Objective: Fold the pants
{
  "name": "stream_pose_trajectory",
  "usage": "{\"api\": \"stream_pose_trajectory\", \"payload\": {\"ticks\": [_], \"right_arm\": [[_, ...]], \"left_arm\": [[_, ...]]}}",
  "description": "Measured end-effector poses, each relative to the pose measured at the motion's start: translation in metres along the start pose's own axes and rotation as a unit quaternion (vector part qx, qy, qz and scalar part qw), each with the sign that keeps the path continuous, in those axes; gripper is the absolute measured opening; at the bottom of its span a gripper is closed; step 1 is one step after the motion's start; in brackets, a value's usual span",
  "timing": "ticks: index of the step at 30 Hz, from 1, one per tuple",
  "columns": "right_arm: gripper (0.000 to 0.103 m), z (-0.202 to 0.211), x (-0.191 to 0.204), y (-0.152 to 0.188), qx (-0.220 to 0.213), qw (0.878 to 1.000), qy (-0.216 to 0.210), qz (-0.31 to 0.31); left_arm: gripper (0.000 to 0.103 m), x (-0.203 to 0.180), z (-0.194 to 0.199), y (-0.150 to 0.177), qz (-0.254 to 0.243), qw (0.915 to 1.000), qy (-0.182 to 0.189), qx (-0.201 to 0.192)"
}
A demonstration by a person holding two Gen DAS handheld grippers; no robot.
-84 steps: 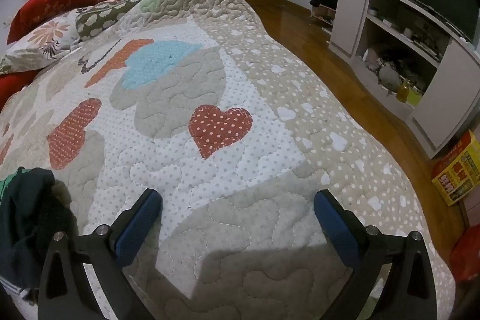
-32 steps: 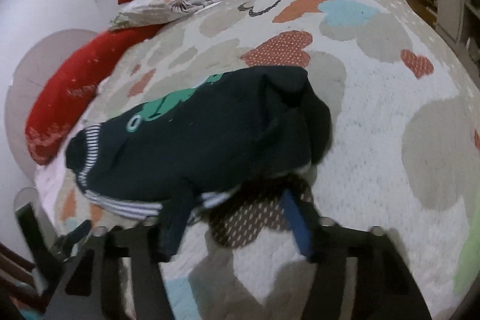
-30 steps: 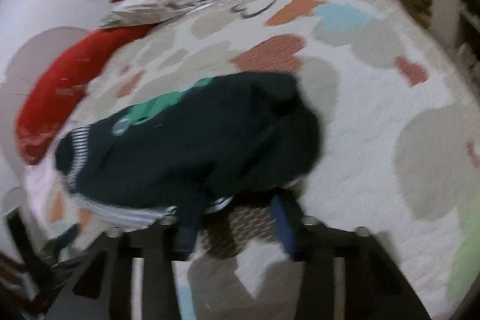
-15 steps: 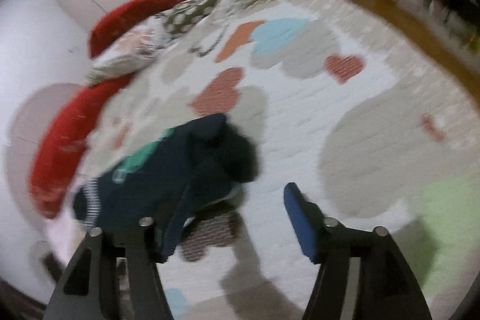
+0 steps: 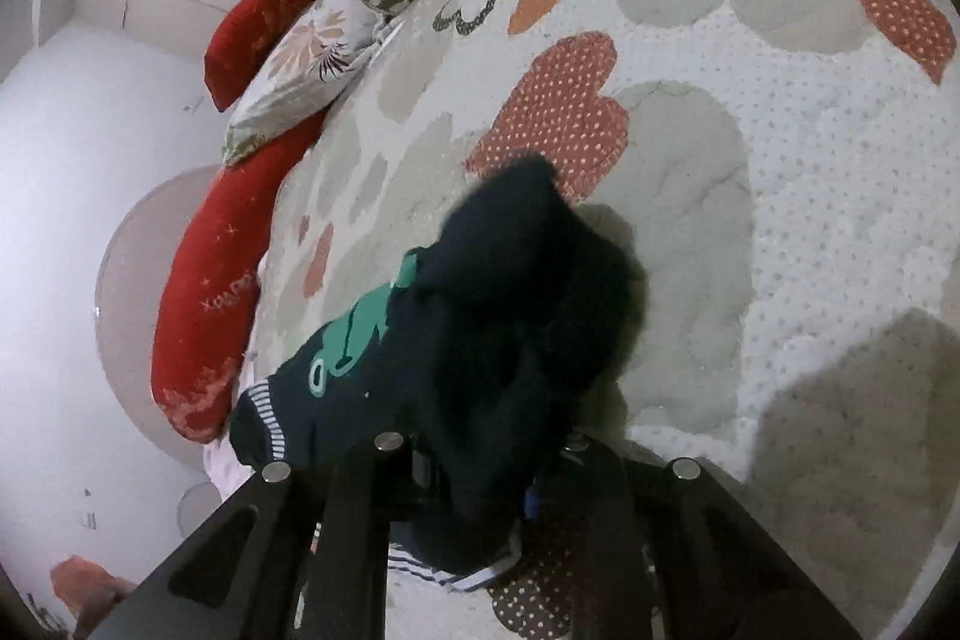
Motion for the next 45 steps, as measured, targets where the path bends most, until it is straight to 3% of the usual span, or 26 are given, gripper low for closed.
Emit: {"api": "stream_pose_trajectory", "payload": {"ticks": [8, 16, 21, 26, 28, 29, 34, 38, 40, 41, 42, 43, 45], "right_arm": [[0.018, 0.040, 0.015, 0.006, -0.051, 0.996, 0.046, 0.065], [0.016, 0.070, -0.026, -0.011, -0.076, 0.995, 0.064, 0.025], [0.016, 0.082, -0.043, -0.017, -0.099, 0.988, 0.114, 0.026], [0.028, 0.093, -0.036, -0.015, -0.115, 0.986, 0.109, 0.044], [0.046, 0.099, -0.029, -0.012, -0.126, 0.983, 0.122, 0.064], [0.048, 0.102, -0.026, -0.011, -0.131, 0.980, 0.128, 0.071], [0.049, 0.116, -0.024, -0.004, -0.139, 0.977, 0.142, 0.080], [0.049, 0.119, -0.035, 0.005, -0.132, 0.977, 0.150, 0.068], [0.049, 0.116, -0.042, 0.009, -0.126, 0.978, 0.157, 0.064], [0.049, 0.114, -0.045, 0.010, -0.123, 0.977, 0.161, 0.062], [0.049, 0.112, -0.048, 0.012, -0.121, 0.977, 0.165, 0.060], [0.049, 0.110, -0.050, 0.014, -0.118, 0.977, 0.169, 0.058], [0.049, 0.108, -0.052, 0.017, -0.114, 0.976, 0.176, 0.057]], "left_arm": [[0.103, -0.001, 0.017, 0.005, 0.028, 0.9994, 0.020, 0.009], [0.103, 0.000, 0.030, 0.006, 0.037, 0.9989, 0.028, 0.003], [0.103, 0.011, 0.033, 0.003, 0.053, 0.9981, 0.031, 0.000], [0.103, 0.038, 0.040, -0.010, 0.080, 0.9962, 0.028, -0.019], [0.103, 0.054, 0.040, -0.021, 0.097, 0.9945, 0.030, -0.027], [0.103, 0.066, 0.038, -0.029, 0.110, 0.9929, 0.035, -0.031], [0.103, 0.100, 0.020, -0.056, 0.120, 0.9919, 0.021, -0.036], [0.101, 0.089, 0.007, -0.076, 0.068, 0.9958, 0.043, -0.043], [0.079, 0.074, -0.001, -0.082, 0.028, 0.9981, 0.045, -0.033], [0.040, 0.067, -0.013, -0.083, 0.004, 0.9995, 0.030, -0.009], [0.026, 0.065, -0.020, -0.082, 0.001, 0.9996, 0.027, 0.007], [0.026, 0.065, -0.025, -0.083, 0.010, 0.9991, 0.037, 0.019], [0.025, 0.071, -0.020, -0.088, 0.023, 0.9988, 0.043, 0.005]]}}
Point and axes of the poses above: each gripper's, at about its wrist camera, not at the fingertips, and z roughly against the way its jaws point, x to its left, y to its underside, the point moved 7 cm from there along -z, roughly the way its jaws point, and after that the axes turned 8 degrees about -z, right-handed, at the moved point
